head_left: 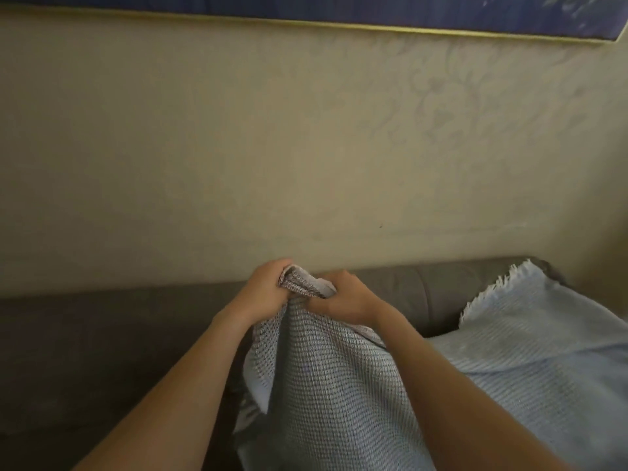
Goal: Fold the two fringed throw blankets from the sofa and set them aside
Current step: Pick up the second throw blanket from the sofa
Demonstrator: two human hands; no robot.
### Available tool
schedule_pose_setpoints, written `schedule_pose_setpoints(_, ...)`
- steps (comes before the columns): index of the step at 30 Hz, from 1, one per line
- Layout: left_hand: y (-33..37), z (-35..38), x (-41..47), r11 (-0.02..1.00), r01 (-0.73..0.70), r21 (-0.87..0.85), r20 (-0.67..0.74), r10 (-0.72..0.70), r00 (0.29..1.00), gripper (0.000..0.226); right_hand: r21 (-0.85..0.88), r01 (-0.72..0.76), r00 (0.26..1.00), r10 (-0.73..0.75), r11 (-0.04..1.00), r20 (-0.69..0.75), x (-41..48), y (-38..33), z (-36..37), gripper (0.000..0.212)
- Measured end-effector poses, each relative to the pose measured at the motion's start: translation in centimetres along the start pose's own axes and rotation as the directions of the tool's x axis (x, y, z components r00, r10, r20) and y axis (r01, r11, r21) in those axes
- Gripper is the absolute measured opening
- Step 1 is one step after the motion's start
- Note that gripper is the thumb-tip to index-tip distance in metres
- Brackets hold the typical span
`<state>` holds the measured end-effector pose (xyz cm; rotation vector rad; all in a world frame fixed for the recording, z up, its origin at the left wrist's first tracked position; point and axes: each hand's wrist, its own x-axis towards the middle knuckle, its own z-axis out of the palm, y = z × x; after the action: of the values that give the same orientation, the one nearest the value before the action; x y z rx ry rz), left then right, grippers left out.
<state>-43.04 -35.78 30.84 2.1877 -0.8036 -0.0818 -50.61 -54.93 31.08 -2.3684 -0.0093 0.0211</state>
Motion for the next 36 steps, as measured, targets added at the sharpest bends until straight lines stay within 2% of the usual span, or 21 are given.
schedule_pose_setpoints(2, 1.3, 1.1, 0.0, 1.0, 0.023, 0.006, -0.105, -0.022, 0.994, 0.026, 0.134, 0.009, 0.997, -0.019, 0.991, 0.074, -0.9, 1.8, -1.3, 0.025)
schedule_pose_setpoints(4, 2.4, 2.5, 0.2, 0.999, 0.044, 0.02, -0.195, -0.039, 0.98, 0.025, 0.115, 0.02, 0.995, -0.031, 0.993, 0.098, -1.5, 3.3, -2.4, 0.021)
schedule_pose_setpoints(6, 3.0, 3.6, 0.4, 0.998, 0.067, 0.013, -0.258, -0.062, 0.964, 0.026, 0.026, 0.019, 0.995, -0.021, 0.999, 0.095, -1.7, 4.3, -3.2, 0.02)
schedule_pose_setpoints(8, 3.9, 4.8, 0.5, 0.997, 0.08, 0.003, -0.314, -0.075, 0.947, 0.027, -0.14, 0.058, 0.996, -0.048, 0.988, 0.077, -1.9, 4.8, -4.3, 0.024)
schedule_pose_setpoints(11, 4.6, 5.8, 0.5, 0.993, 0.107, -0.041, -0.378, -0.114, 0.919, 0.026, -0.372, 0.111, 0.992, -0.079, 0.922, 0.1, -2.4, 4.8, -5.3, 0.036)
schedule_pose_setpoints(13, 4.6, 5.5, 0.7, 0.988, 0.147, -0.05, -0.387, -0.155, 0.909, 0.027, -0.491, 0.067, 0.992, -0.005, 0.869, 0.127, -2.9, 5.5, -5.8, 0.032)
schedule_pose_setpoints(16, 4.5, 4.8, 0.6, 0.963, 0.26, -0.074, -0.397, -0.268, 0.878, 0.028, -0.544, -0.035, 0.977, 0.142, 0.839, 0.157, -3.9, 8.2, -6.1, 0.028)
schedule_pose_setpoints(19, 4.4, 5.2, 0.0, 0.949, 0.3, -0.098, -0.437, -0.312, 0.844, 0.024, -0.547, -0.072, 0.986, 0.143, 0.834, 0.089, -5.0, 10.5, -6.0, 0.034)
schedule_pose_setpoints(21, 4.3, 5.6, -0.1, 0.94, 0.329, -0.089, -0.376, -0.337, 0.863, 0.026, -0.427, -0.069, 0.997, 0.077, 0.902, 0.002, -5.1, 11.1, -6.2, 0.031)
schedule_pose_setpoints(23, 4.6, 5.8, 0.0, 0.935, 0.353, -0.036, -0.174, -0.353, 0.919, 0.056, -0.327, -0.024, 0.996, -0.007, 0.945, -0.092, -5.0, 10.8, -6.7, 0.028)
schedule_pose_setpoints(26, 5.8, 6.2, 0.0, 0.939, 0.332, -0.088, 0.127, -0.32, 0.939, 0.119, -0.372, 0.05, 0.978, -0.12, 0.927, -0.17, -5.0, 10.0, -7.3, 0.035)
schedule_pose_setpoints(28, 6.9, 7.1, -0.2, 0.951, 0.282, -0.126, 0.254, -0.244, 0.936, 0.131, -0.456, 0.051, 0.962, -0.167, 0.888, -0.218, -5.4, 9.0, -7.2, 0.031)
schedule_pose_setpoints(30, 8.0, 8.4, -0.3, 0.962, 0.223, -0.156, 0.322, -0.164, 0.932, 0.109, -0.525, 0.035, 0.934, -0.215, 0.85, -0.285, -5.5, 8.0, -6.9, 0.02)
schedule_pose_setpoints(32, 9.0, 9.5, -0.3, 0.952, 0.172, -0.253, 0.31, -0.089, 0.947, 0.066, -0.526, 0.041, 0.911, -0.248, 0.85, -0.329, -5.7, 7.0, -6.6, 0.018)
schedule_pose_setpoints(33, 9.3, 9.8, -0.3, 0.952, 0.149, -0.268, 0.289, -0.068, 0.955, 0.052, -0.49, 0.048, 0.905, -0.245, 0.871, -0.347, -5.9, 6.7, -6.5, 0.019)
schedule_pose_setpoints(36, 9.5, 9.5, -0.3, 0.974, 0.136, -0.18, 0.299, -0.077, 0.951, 0.042, -0.324, 0.057, 0.904, -0.186, 0.944, -0.384, -6.3, 6.9, -6.4, 0.032)
